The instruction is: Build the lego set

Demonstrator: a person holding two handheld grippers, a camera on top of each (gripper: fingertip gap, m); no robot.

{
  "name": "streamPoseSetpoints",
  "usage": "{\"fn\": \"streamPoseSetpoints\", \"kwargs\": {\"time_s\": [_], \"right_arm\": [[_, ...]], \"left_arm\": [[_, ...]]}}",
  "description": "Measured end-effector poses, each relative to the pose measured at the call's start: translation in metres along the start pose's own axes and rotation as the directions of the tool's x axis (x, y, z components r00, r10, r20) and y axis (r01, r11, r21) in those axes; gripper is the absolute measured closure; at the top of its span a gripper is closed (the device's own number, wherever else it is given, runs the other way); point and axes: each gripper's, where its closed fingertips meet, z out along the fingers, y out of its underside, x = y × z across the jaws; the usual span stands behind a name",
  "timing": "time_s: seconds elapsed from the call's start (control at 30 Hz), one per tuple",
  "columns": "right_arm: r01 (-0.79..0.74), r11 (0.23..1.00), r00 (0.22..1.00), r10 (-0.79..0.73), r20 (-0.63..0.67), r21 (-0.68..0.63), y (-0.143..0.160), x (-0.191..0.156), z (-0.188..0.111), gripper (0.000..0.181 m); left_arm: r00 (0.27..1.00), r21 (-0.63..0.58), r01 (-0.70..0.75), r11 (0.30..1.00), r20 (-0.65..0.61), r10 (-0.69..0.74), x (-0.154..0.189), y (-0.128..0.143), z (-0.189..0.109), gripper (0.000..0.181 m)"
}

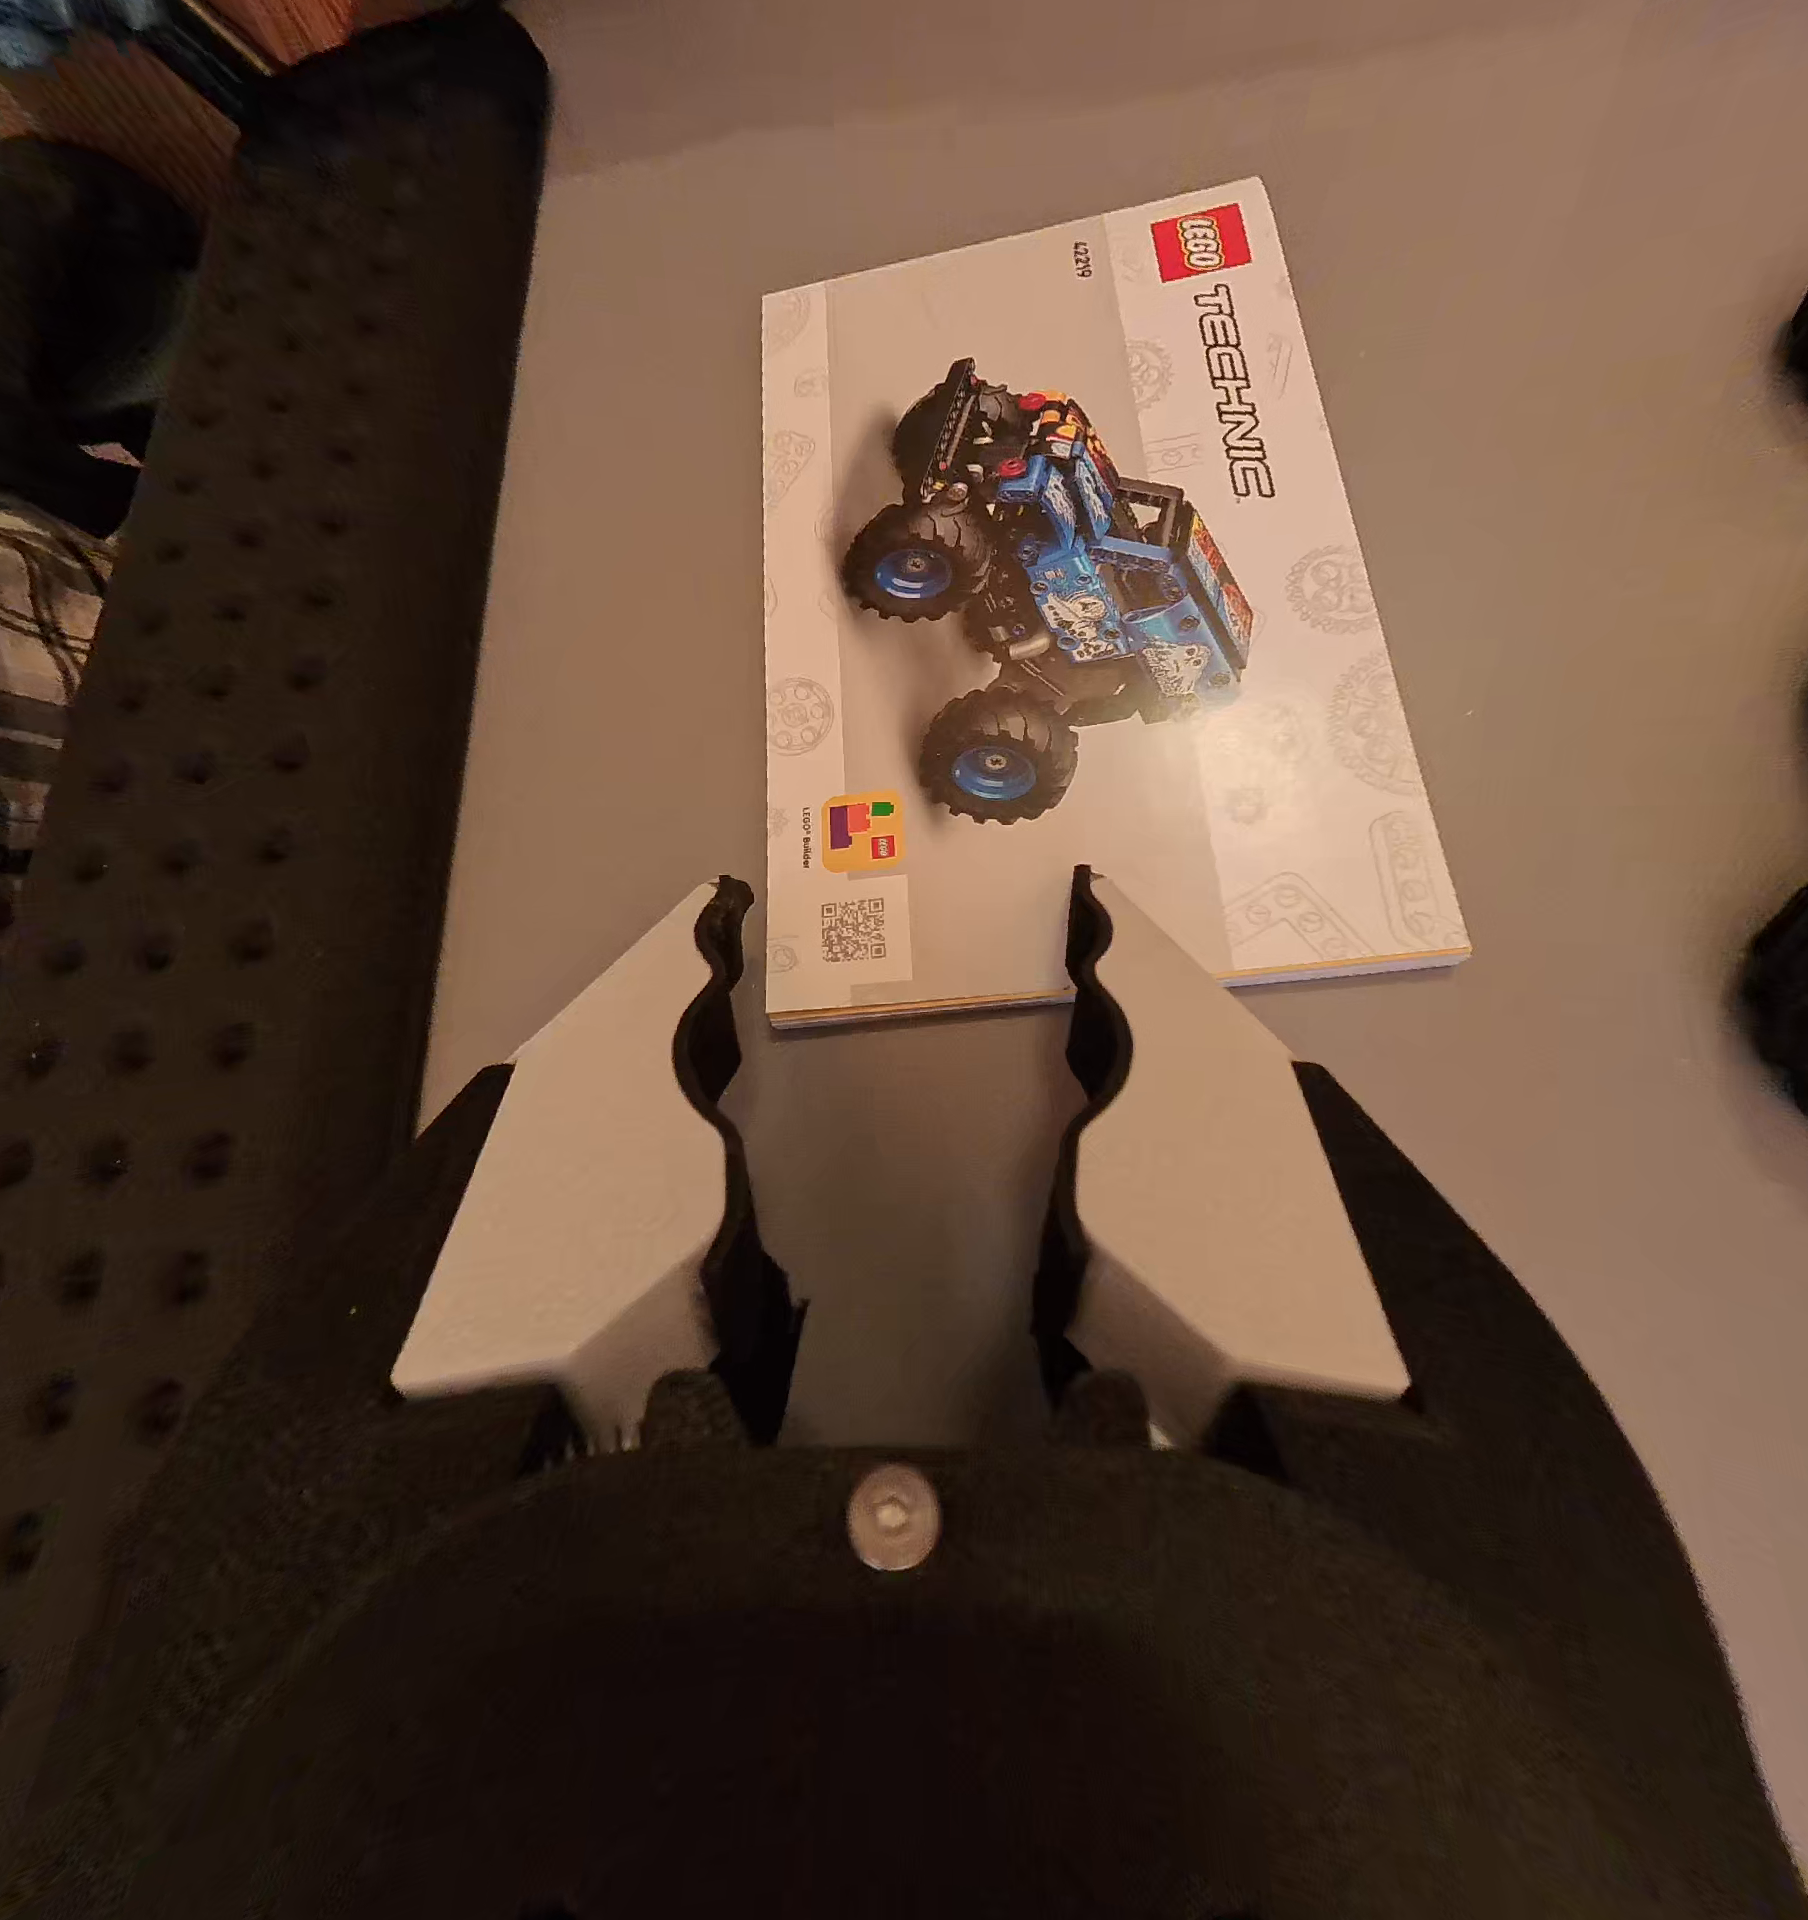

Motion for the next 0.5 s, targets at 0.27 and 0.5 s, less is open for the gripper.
{"fn": "streamPoseSetpoints", "kwargs": {"time_s": [0.27, 0.5], "right_arm": [[-0.016, 1.0, 1.0, 0.016, 0.015, 0.013, -0.001, 0.001, -0.001, 0.122], [-0.015, 1.0, 1.0, 0.015, 0.024, 0.013, 0.0, -0.001, -0.002, 0.123]], "left_arm": [[0.937, 0.112, 0.228, 0.967, 0.243, -0.25, -0.11, 0.026, 0.017, 0.181], [0.908, -0.171, 0.24, 0.956, 0.387, -0.159, -0.127, 0.106, 0.017, 0.144]]}}
